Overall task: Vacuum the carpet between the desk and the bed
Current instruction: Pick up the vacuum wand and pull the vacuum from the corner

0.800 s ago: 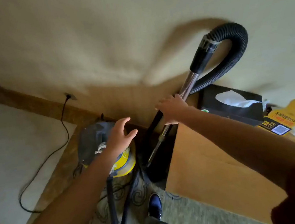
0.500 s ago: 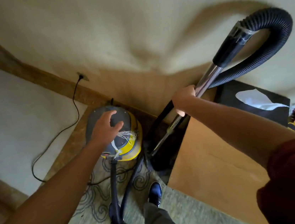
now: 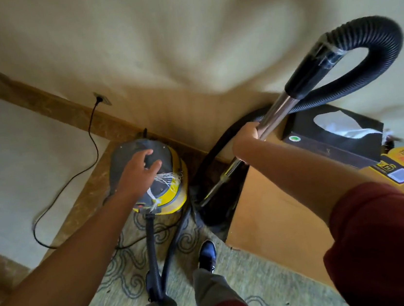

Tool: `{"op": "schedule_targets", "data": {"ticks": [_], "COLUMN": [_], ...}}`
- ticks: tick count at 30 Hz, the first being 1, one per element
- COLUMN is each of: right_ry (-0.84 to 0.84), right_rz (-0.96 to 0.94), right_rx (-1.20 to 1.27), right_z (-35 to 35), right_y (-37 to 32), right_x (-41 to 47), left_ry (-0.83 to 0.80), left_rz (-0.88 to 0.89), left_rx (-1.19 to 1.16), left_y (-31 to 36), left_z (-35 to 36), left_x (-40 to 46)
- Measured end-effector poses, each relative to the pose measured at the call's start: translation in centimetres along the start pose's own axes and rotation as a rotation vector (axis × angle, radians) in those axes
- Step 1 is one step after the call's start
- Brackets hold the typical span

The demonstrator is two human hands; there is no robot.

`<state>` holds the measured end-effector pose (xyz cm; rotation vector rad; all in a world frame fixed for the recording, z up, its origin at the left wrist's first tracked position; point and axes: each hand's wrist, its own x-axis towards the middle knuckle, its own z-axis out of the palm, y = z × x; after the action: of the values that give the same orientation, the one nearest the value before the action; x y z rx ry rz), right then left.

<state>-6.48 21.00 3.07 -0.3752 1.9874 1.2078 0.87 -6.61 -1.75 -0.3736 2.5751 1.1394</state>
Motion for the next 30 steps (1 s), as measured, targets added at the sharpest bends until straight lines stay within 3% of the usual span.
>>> {"op": "schedule_targets", "data": {"ticks": [5,12,19,23,27,30], "right_ry": [-0.033,-0.069,-0.212,-0.291,-0.300,-0.332], "right_rz": [-0.070,0.042,0.186,0.261,0.280,0.311], "right_rx": [0.178,0.329,0.805,0.944,1.041,1.082], "right_z": [-1.1,-1.3,-2.3,-1.9,-3.2,-3.9], "right_y": [-1.0,-4.2,-7.2,-10.6,-14.9,-17.5], "right_x": [-3.5,-9.8,-20.0,-27.8,-32.2,-34.7], "left_ry": [-0.057,-0.155,-0.430,-0.521,-0.678,-0.798], "left_rz": [0.022,0.072,0.241,0.315,0.243,0.255], "left_rx": [-0.033,-0.018,0.049,0.095,0.025,0.145], "left_y": [1.3,0.2,-1.0,-2.7,-3.4,-4.0], "left_z": [0.2,-0.4,-0.2,-0.7,-0.6,0.3], "left_x": [-0.7,-1.7,-4.2,-7.9,-11.7,-15.1]}}
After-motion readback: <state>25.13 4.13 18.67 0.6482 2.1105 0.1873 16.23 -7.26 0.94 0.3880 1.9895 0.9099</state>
